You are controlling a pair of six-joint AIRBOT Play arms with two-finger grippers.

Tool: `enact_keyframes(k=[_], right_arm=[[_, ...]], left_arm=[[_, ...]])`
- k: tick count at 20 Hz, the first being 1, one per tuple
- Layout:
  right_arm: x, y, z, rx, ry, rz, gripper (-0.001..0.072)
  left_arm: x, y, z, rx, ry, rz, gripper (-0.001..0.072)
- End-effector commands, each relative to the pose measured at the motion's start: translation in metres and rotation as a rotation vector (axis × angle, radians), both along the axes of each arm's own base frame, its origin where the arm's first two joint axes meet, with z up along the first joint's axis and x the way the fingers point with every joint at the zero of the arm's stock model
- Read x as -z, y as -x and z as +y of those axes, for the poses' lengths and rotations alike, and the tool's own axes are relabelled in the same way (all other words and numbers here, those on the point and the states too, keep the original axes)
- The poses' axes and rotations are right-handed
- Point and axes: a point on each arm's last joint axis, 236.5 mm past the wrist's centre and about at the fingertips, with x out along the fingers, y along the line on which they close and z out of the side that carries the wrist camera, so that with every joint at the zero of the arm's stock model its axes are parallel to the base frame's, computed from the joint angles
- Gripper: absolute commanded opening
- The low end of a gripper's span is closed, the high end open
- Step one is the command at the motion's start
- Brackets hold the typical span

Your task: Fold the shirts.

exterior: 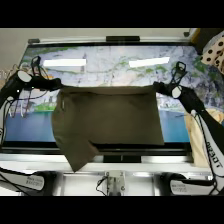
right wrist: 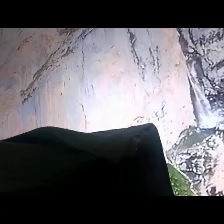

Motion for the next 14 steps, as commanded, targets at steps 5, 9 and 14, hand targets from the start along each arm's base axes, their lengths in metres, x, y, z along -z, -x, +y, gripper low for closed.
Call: enact_keyframes(k=[5,9,14], right_arm=[[0.049,0.096,-0.001,-0.131,0.080,0.446,0.0071],[0.040,0.099,-0.024,-0.158,0.207,0.482,0.0071],[0.054,0.098,-0.025,-0.157,0.206,0.508,0.0071]], left_arm=[[0.044,0.113,0.005,0.127,-0.027,0.458,0.0033],[0.029,0.097,0.023,0.122,-0.051,0.385,0.0033],[0.051,0.107,0.027,0.110,-0.035,0.449,0.0033]])
